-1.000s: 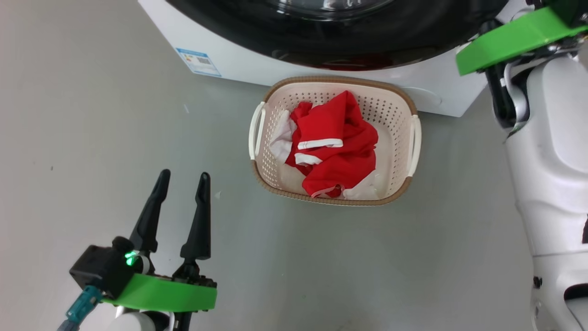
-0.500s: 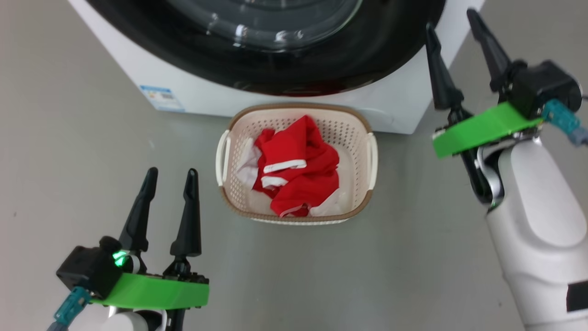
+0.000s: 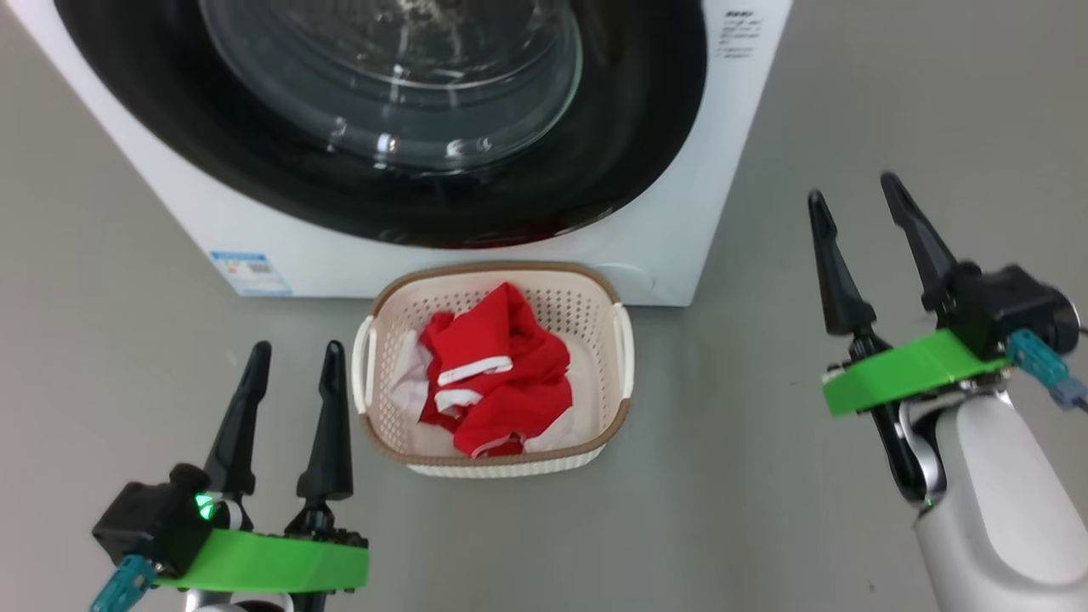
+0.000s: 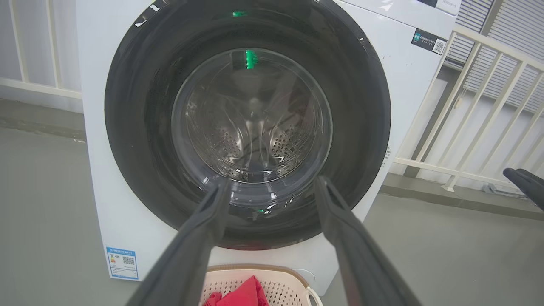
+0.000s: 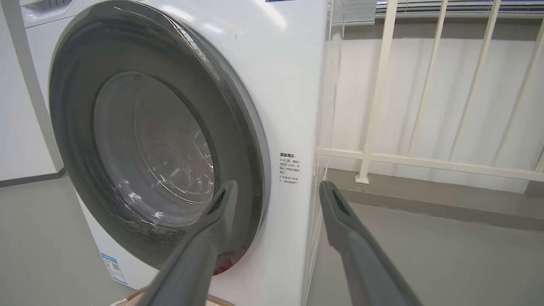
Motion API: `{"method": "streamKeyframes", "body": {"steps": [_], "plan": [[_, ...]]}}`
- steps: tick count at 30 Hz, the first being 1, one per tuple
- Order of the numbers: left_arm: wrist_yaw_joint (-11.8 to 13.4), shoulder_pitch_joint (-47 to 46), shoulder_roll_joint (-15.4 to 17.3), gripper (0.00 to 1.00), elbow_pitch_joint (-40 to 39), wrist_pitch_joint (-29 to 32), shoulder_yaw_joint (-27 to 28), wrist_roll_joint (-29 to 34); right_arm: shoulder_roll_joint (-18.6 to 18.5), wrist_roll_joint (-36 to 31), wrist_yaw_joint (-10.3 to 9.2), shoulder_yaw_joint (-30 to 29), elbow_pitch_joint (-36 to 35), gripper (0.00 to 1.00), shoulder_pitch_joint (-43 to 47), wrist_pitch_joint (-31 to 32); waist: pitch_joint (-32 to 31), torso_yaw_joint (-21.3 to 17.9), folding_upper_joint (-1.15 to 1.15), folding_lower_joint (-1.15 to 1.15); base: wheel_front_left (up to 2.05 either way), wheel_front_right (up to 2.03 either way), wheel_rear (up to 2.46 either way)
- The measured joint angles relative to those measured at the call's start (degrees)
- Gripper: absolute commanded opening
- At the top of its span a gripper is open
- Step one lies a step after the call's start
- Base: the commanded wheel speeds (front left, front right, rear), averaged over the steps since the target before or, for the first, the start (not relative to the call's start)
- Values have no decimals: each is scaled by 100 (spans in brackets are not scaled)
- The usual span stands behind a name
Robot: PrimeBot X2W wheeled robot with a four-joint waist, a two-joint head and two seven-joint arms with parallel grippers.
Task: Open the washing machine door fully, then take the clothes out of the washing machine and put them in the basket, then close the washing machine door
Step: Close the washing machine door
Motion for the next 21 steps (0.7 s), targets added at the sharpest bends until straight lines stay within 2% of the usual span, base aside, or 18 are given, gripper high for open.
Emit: {"method": "streamKeyframes", "body": {"steps": [12,21], "plan": [[127,442,56,100,-33,0,136,231,44,69,0,-335,-531,100,960,1,-531,-499,0,0,0,0,0],[194,781,142,100,-111,0,247,299,56,97,0,-368,-866,100,1652,0,-816,-712,0,0,0,0,0]]}}
